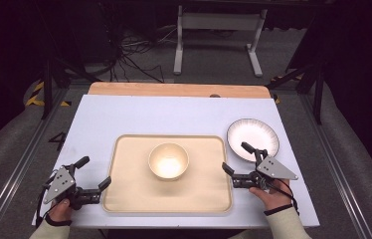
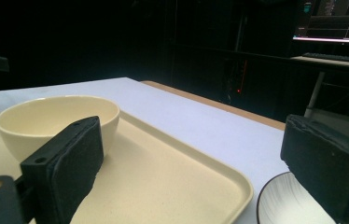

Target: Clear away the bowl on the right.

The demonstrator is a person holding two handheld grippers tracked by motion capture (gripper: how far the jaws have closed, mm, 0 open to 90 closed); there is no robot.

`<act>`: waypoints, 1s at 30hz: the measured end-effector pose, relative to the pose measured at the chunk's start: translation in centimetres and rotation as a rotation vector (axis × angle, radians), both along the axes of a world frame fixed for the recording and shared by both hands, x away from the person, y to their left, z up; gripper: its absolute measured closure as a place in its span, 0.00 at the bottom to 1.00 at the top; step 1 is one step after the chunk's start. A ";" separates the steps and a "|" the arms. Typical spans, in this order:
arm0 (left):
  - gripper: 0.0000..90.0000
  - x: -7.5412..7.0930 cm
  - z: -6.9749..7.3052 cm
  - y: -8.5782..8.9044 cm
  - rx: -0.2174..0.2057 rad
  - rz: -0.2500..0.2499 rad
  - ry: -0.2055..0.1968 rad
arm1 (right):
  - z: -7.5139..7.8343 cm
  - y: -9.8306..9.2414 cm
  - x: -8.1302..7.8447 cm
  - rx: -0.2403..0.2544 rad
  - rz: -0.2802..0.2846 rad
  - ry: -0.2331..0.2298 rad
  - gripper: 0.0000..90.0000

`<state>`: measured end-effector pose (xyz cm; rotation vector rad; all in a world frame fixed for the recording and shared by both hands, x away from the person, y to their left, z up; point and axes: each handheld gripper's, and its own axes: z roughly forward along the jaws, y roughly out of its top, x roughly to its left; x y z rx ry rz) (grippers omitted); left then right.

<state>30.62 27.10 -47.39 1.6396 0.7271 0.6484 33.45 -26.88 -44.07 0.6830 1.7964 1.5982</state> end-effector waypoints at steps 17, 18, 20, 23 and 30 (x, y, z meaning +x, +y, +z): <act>0.00 0.0 0.0 0.0 -0.001 -0.002 -0.001 | -1.8 0.0 -0.6 -0.028 0.007 0.041 0.08; 0.00 0.0 0.0 0.0 -0.002 -0.002 -0.001 | -2.0 0.0 -0.6 -0.032 0.007 0.049 0.08; 0.00 0.0 0.0 0.0 -0.004 -0.001 0.000 | -2.0 -0.1 -0.6 -0.028 0.007 0.048 0.09; 0.00 0.0 0.0 0.0 -0.002 -0.002 -0.002 | -2.0 -0.3 -0.7 -0.006 0.007 0.043 0.08; 0.00 0.0 0.0 0.0 -0.002 -0.002 -0.005 | -2.4 -0.9 -1.3 0.052 0.026 -0.030 0.01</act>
